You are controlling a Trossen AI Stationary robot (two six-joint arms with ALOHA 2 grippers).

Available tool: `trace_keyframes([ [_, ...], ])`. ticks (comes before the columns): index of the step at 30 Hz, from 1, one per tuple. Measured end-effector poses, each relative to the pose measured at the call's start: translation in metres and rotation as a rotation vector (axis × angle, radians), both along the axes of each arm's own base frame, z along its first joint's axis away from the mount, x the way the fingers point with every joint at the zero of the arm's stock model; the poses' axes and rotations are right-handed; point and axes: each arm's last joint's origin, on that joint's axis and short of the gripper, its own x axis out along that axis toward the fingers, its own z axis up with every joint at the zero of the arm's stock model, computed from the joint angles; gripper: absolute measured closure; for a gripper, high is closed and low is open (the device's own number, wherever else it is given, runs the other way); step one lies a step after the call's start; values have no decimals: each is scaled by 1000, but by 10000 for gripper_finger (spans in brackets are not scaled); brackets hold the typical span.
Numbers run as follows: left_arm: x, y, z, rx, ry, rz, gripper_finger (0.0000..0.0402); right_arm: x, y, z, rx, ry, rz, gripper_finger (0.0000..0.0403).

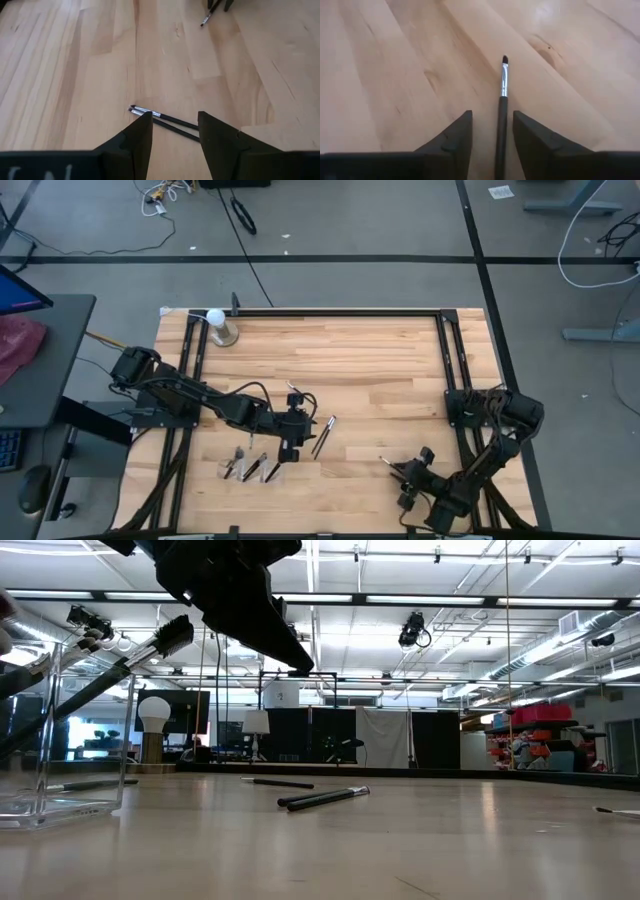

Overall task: Put items in baskets/containers
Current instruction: Put the black eyeshadow brush into the transparent organizer

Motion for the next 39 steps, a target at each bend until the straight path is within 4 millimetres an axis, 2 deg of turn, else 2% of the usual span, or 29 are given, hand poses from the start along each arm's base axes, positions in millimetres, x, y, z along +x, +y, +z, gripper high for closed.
trace_keyframes([
  [6,0,0,0,-3,0,2,241,-8,-13,-15,-38,-143,56,283],
  [25,-1,-4,0,-33,0,14,241,-9,-25,-22,-104,-153,90,324],
  [29,-2,-5,0,-19,0,-2,241,-7,-27,-22,-133,-133,105,343],
  [34,-2,-5,0,-18,0,-1,241,-1,-30,-22,-143,-124,92,388],
  [39,-2,-5,0,-11,1,-7,241,2,-29,-21,-109,-142,62,391],
])
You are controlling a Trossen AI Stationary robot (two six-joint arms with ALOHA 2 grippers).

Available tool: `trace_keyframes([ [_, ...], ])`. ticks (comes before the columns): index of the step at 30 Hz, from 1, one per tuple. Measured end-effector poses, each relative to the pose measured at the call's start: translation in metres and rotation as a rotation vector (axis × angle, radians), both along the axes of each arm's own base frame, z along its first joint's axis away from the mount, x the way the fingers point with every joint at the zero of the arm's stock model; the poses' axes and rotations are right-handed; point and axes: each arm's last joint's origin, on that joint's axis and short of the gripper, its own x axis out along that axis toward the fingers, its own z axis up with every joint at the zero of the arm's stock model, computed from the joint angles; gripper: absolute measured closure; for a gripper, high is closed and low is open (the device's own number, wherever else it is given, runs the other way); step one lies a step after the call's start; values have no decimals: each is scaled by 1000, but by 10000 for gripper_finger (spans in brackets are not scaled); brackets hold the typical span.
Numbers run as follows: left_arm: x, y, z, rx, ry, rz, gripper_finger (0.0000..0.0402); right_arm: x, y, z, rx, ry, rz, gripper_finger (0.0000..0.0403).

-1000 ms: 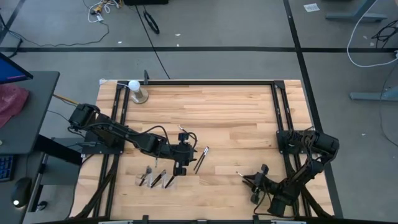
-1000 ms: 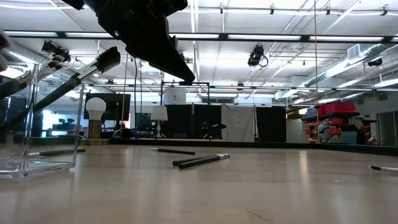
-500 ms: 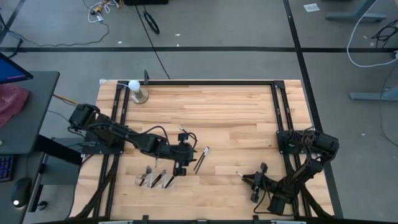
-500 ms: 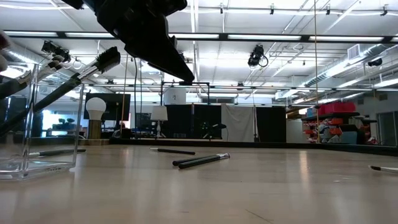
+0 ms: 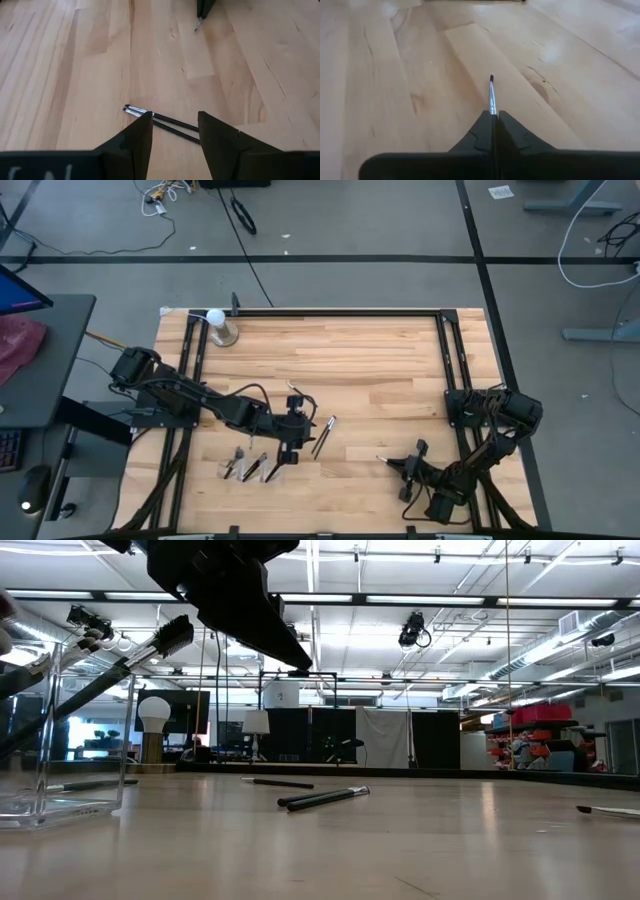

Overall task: Put items in baskets/containers
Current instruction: Put the black eyeshadow brush into the transparent organizer

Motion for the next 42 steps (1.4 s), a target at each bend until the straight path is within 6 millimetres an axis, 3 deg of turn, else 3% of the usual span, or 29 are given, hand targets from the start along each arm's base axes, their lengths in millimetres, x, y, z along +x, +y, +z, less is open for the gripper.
trace_keyframes([
  [7,2,-3,3,26,-29,-81,241,15,7,19,92,-18,-34,394],
  [19,7,-9,12,74,-130,-265,241,83,14,53,-5,-202,111,396],
  [28,11,-7,16,32,-181,-431,241,100,37,104,-138,-485,301,394],
  [34,19,-15,10,-15,-421,-486,241,104,34,135,-259,-648,346,394],
  [42,20,-35,23,-91,-738,-507,241,130,8,145,-286,-755,404,394],
])
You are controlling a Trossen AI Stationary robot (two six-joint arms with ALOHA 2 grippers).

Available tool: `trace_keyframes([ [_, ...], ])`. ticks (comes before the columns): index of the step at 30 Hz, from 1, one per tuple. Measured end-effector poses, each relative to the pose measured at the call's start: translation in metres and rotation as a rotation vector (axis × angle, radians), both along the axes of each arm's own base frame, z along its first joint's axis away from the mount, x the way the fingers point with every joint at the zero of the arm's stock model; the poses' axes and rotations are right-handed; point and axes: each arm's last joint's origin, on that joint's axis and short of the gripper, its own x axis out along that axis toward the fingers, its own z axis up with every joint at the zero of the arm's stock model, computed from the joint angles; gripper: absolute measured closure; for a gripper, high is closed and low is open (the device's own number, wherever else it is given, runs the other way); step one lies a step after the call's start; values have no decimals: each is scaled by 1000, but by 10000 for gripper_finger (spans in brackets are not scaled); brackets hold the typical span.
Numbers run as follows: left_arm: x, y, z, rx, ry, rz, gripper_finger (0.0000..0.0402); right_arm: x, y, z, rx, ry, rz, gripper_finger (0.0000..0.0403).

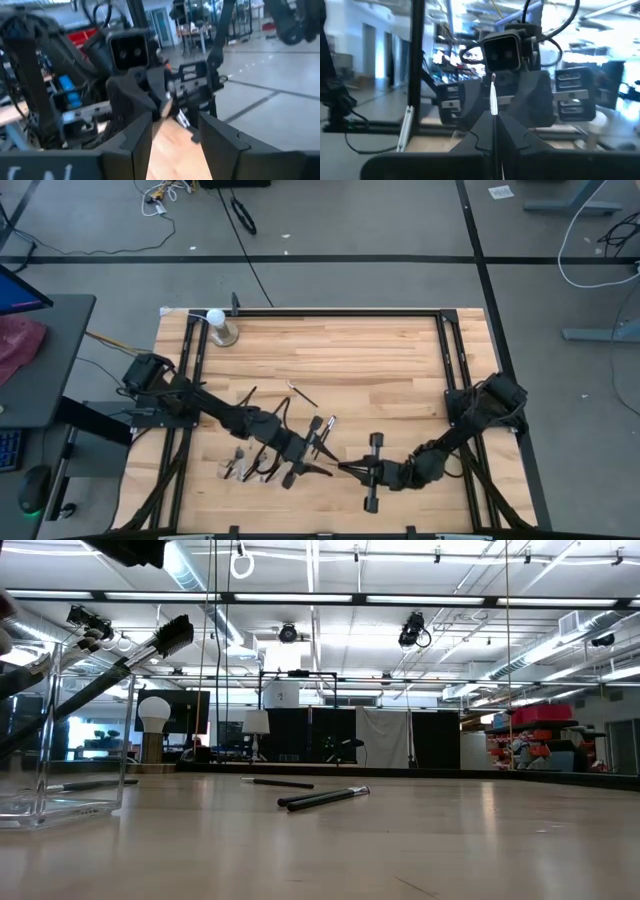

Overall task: Put items in baskets/containers
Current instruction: Put the black eyeshadow brush into the transparent organizer

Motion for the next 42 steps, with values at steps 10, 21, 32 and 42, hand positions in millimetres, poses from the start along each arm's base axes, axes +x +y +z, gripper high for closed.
trace_keyframes([
  [10,-4,-8,6,-46,-45,-20,247,12,-12,2,-30,-31,60,394],
  [21,-6,-12,8,-58,-57,-38,338,8,-7,1,-47,-25,69,394],
  [32,-8,-16,6,-61,-30,-38,390,9,-6,-5,-10,29,79,381],
  [42,-39,-19,31,17,161,111,391,-4,-1,-6,47,105,-211,273],
])
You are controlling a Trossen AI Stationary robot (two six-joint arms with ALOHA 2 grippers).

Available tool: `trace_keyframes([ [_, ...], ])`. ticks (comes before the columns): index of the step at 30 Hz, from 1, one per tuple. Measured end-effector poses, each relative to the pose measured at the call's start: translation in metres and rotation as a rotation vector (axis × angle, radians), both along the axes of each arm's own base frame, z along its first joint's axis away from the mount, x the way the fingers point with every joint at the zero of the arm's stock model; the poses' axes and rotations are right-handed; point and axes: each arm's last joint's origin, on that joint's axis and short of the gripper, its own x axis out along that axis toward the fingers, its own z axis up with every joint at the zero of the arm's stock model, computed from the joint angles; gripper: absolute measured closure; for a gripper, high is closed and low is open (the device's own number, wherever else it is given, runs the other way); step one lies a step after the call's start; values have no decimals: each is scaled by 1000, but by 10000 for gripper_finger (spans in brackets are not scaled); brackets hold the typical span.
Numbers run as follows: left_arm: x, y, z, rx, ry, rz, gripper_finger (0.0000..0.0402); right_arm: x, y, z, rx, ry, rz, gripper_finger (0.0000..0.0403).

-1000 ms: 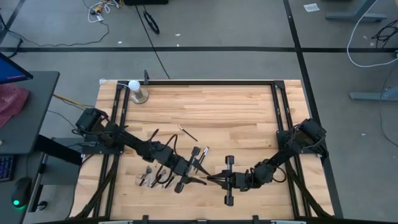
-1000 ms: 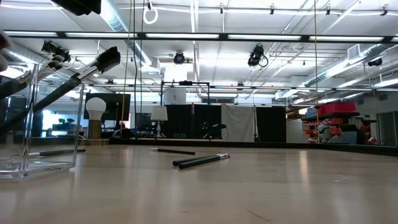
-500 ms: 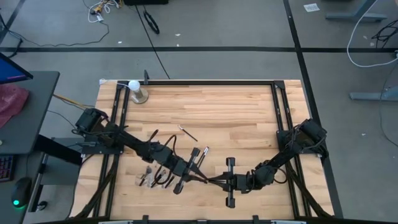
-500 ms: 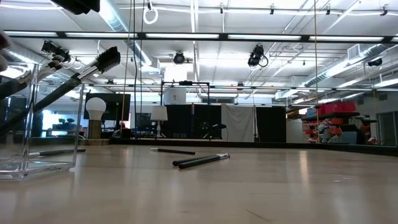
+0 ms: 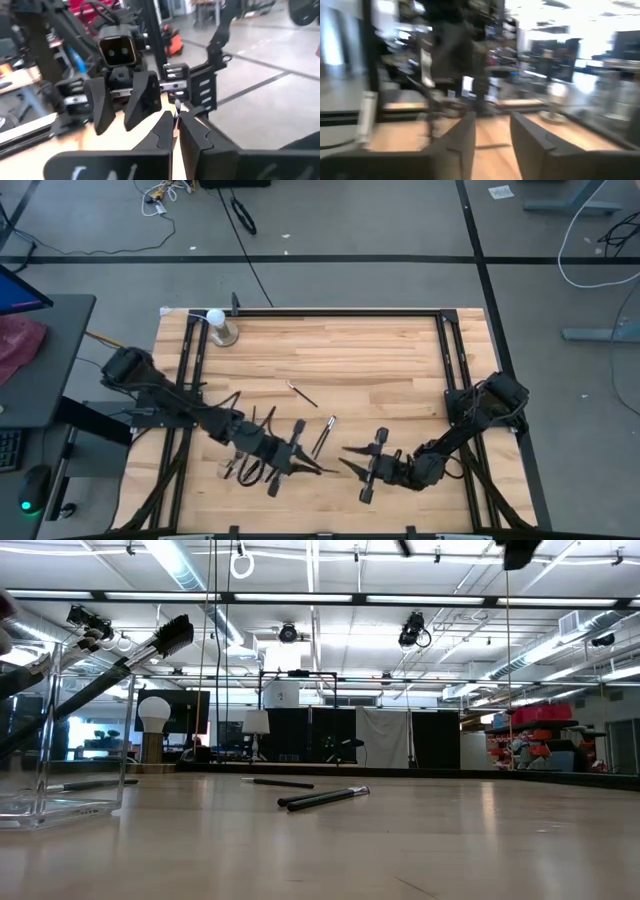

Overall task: Put items in baskets/containers
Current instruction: Put the black eyeshadow brush into the transparent organizer

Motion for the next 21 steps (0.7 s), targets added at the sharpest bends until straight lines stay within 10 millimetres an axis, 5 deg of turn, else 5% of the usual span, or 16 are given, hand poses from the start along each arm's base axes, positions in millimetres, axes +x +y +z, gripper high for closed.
trace_keyframes([
  [8,-56,-10,26,-7,205,103,388,3,-6,-7,-62,77,-107,212],
  [16,-105,-25,60,-206,501,192,389,24,-34,-13,-199,171,-198,215],
  [21,-129,-30,57,-346,692,340,391,39,-54,-16,-227,191,-159,225],
])
